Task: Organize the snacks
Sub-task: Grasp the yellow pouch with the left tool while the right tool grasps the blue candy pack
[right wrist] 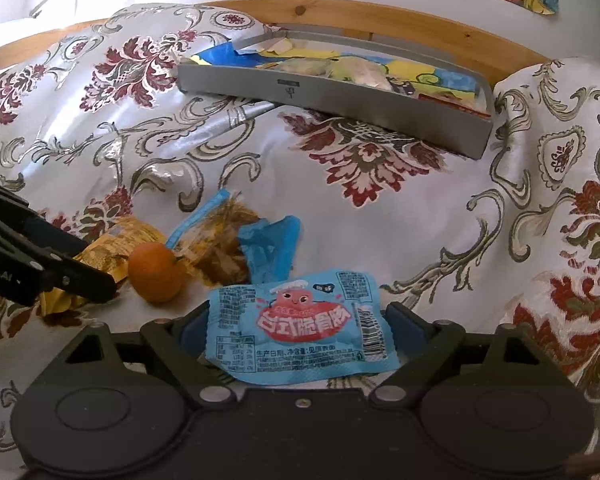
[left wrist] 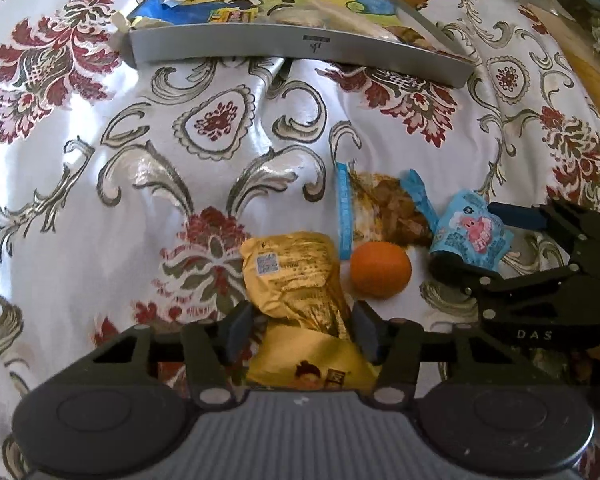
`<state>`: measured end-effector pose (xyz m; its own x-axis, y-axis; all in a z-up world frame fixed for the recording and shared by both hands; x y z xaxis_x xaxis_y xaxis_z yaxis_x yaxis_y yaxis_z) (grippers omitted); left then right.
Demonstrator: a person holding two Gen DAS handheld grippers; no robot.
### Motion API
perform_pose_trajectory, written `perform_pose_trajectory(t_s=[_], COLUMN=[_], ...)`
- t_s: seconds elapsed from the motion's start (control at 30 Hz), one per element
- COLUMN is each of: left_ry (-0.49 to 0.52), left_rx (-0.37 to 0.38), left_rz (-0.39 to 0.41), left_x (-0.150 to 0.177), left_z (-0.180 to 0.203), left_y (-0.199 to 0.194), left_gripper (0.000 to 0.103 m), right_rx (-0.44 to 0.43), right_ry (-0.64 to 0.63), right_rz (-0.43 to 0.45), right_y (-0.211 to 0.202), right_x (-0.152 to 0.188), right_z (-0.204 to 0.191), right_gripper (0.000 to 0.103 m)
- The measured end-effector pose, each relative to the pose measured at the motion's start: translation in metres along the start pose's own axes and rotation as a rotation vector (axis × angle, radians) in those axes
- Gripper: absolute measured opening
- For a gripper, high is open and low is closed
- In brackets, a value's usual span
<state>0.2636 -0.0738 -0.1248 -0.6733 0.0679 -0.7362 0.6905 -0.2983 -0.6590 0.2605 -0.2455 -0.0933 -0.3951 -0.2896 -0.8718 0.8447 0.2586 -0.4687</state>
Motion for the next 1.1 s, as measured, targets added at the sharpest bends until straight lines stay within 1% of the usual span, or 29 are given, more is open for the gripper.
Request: perform_pose_trajectory(t_s=[0.2,0.27,0.33,0.4,0.47,0.53,0.57,0.6,0.7,0.8,0.93,1.1], left_ry=[0.012,0.012,0.024,0.03,0.045,0.055,0.054,0.054,0.063,0.071,0.062,0.031], left_rx=[0.009,0.01,0.011,0.018,0.017,0.015,0.013,0.01,0.017,0.018,0.02,0.009], left_rz=[-0.021,-0.026,-0.032,-0.042,-0.044,-0.039,-0.036,-0.034,-0.037,-0.045,-0.05,-0.041], left_x=[0.0,-0.001,-0.003,-0.003,-0.003,-0.001,-0.001,-0.001,0.0,0.0,0.002,0.006], left_z=[0.0,0.0,0.002,0.005,0.006,0.005,0.004,0.002,0.0,0.001,0.002,0.003], left_y=[0.002,0.004,0.008,0.012,0.014,0.014,0.014,0.013,0.01,0.008,0.004,-0.006], left_gripper=[0.056,0.06,0.07,0.073,0.073,0.069,0.064,0.059,0.056,0.049,0.046,0.045], right_rx=[-0.008,-0.009,-0.005,-0.004,-0.001,0.0,0.0,0.001,0.007,0.009,0.019,0.023], right_ry=[-0.045,-0.023,-0.006,-0.004,-0.009,-0.008,-0.005,-0.002,-0.002,0.005,0.006,-0.01], right_rz=[-0.005,-0.011,-0.014,-0.013,-0.012,-0.012,-0.012,-0.012,-0.015,-0.019,-0.012,-0.009], right_y=[-0.003,-0.002,0.0,0.0,0.0,0.0,0.0,0.0,0.0,-0.001,-0.003,-0.006], right_x=[0.001,0.001,0.002,0.003,0.003,0.003,0.003,0.003,0.003,0.003,0.002,0.0], right_z=[-0.013,-0.01,-0.007,-0.007,-0.007,-0.008,-0.008,-0.008,-0.009,-0.01,-0.011,-0.016], right_gripper=[0.09,0.092,0.095,0.095,0.095,0.094,0.091,0.091,0.091,0.09,0.087,0.084])
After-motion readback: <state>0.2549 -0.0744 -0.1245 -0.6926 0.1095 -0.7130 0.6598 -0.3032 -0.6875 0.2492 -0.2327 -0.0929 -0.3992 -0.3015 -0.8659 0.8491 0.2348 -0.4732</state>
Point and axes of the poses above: each gripper's, at about its wrist camera, not at the fingertips, and y roughly the way its jaws point, z to its right, x to its underside, the point moved 8 cm from there along y, roughly the way its jaws point, and after that the axes turned 13 degrees about z, right-handed, at the moved point
